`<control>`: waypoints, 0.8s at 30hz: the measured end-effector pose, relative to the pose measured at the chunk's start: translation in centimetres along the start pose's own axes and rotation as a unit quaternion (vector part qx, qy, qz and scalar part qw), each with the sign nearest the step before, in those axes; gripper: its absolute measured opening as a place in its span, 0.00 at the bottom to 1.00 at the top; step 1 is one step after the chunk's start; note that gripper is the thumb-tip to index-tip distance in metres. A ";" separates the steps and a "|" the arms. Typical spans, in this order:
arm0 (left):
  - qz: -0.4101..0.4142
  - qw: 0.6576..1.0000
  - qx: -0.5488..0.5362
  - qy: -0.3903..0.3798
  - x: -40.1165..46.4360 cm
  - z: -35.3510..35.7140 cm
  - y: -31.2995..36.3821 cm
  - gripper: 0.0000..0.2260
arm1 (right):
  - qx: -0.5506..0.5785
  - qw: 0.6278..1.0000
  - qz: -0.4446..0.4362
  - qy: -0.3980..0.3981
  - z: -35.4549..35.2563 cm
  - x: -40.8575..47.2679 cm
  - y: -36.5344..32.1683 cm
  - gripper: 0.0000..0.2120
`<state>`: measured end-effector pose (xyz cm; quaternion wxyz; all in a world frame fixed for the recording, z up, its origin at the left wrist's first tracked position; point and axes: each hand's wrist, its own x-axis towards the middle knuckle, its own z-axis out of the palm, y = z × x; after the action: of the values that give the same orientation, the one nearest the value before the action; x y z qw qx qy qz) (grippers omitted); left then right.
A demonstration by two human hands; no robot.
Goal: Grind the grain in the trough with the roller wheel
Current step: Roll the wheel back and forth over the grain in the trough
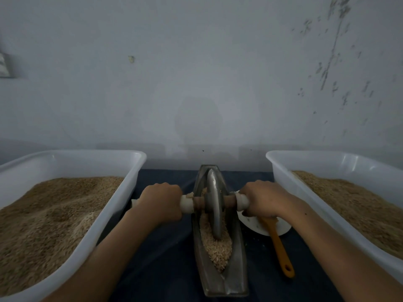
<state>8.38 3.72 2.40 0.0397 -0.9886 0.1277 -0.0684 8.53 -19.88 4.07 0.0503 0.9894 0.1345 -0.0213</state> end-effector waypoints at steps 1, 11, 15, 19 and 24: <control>-0.004 1.000 0.006 0.019 0.0 0.1 0.1 0.11 | 0.002 1.000 0.000 0.025 0.2 0.0 0.0 0.07; -0.015 0.999 -0.016 0.029 0.1 0.9 -0.2 0.09 | -0.029 0.996 -0.017 0.078 0.2 0.0 -0.3 0.03; 0.013 0.999 -0.026 -0.013 0.0 0.5 -0.5 0.09 | -0.030 0.999 -0.014 -0.007 -0.6 -0.1 -0.1 0.13; 0.020 0.999 -0.027 -0.004 0.0 0.3 -0.5 0.10 | -0.021 1.000 -0.008 -0.006 -0.3 0.1 0.0 0.12; -0.005 0.998 -0.008 0.065 0.1 0.9 -0.1 0.09 | -0.026 0.993 -0.009 0.114 0.9 0.4 0.0 0.03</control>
<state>8.64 3.86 1.51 0.0234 -0.9830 0.1260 -0.1314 8.86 -19.86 3.14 0.0599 0.9825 0.1487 0.0947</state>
